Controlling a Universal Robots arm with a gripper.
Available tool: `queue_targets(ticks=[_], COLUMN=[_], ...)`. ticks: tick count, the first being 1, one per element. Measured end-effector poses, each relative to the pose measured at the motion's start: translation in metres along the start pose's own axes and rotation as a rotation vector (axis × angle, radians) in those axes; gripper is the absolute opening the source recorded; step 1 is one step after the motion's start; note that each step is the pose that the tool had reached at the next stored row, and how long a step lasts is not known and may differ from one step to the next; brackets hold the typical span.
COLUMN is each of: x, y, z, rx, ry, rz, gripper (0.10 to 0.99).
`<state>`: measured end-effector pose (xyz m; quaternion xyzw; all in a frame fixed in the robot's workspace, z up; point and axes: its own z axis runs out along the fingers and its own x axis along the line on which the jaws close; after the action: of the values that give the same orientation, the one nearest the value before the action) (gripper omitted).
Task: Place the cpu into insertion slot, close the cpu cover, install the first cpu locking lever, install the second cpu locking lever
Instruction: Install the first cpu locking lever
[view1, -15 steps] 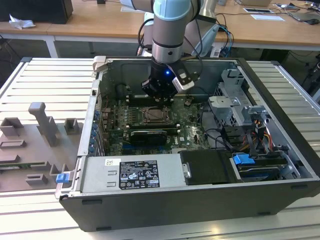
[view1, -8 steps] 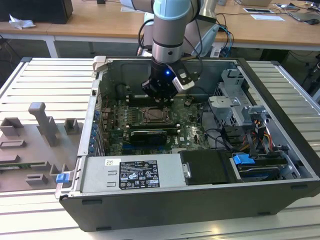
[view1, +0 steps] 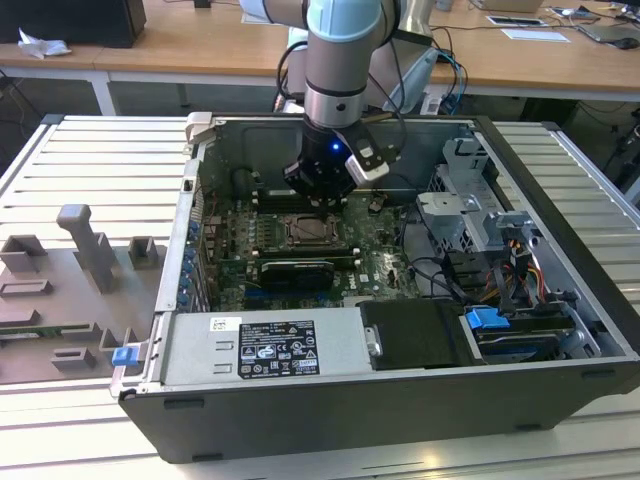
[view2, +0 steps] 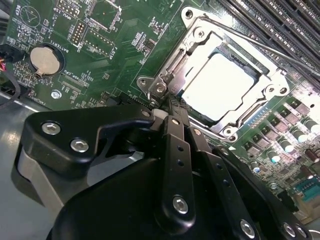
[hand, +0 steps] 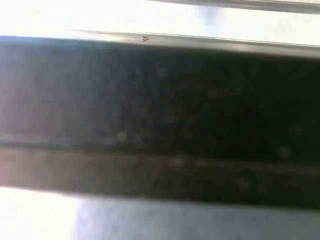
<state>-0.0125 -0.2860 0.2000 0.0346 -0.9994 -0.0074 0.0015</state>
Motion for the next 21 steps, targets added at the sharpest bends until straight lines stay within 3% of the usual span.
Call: queue_targets(ticks=[4,8,9,13,17,21], x=[0.0002,-0.0001,-0.0001,-0.0004,-0.0002,0.0000], y=[-0.0006,-0.0001,-0.0002,0.0005,0.0003,-0.0019], z=[0.0000,0.0007,0.0006,-0.0028,-0.0135,-0.0138], rx=[-0.009,-0.040,-0.043,-0.046,-0.044,-0.044], ry=[0.0002,-0.0030,-0.0029,-0.0046,-0.0033,-0.0033], rz=[0.000,0.000,0.000,0.000,0.000,0.000], gripper=[0.110,0.110,0.110,0.110,0.110,0.110])
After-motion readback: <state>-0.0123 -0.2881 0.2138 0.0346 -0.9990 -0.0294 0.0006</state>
